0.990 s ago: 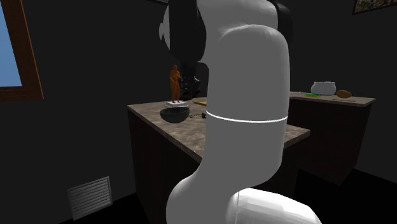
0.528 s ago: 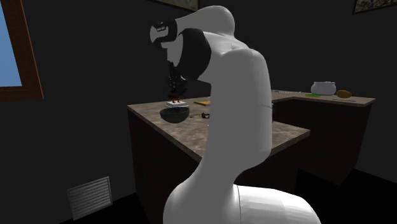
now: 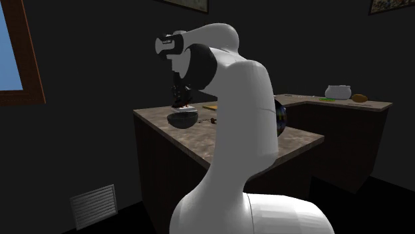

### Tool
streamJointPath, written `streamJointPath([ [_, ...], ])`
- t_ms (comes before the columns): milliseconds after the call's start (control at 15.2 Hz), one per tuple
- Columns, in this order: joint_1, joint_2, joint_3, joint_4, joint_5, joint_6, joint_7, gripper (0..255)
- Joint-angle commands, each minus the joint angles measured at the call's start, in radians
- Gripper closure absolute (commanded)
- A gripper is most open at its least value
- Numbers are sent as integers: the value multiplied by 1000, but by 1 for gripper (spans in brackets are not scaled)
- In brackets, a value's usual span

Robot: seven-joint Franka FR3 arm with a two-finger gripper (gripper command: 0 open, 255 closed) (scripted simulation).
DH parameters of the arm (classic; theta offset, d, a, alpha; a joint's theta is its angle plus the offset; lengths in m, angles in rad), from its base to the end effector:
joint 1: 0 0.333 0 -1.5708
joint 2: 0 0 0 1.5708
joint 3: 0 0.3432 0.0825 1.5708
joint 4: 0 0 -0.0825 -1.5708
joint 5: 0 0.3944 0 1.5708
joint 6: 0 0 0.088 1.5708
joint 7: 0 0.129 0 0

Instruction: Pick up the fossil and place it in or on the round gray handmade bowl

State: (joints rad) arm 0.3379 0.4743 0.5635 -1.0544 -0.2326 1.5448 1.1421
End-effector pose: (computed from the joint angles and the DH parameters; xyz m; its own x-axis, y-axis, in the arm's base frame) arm 0.5325 0.4552 0.6051 0.9497 -0.3126 0.0185 -0.3104 -0.9475 -0.0769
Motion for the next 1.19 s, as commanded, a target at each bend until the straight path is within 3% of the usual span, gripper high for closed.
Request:
streamJointPath([
  [0, -11, -11, 1, -46, 5, 36, 1, 255],
  [330, -40, -40, 3, -166, 20, 127, 2, 255],
  [858, -39, -40, 3, -166, 20, 127, 2, 255],
  [924, -39, -40, 3, -166, 20, 127, 2, 0],
  [1122, -39, -40, 3, -166, 20, 127, 2, 0],
])
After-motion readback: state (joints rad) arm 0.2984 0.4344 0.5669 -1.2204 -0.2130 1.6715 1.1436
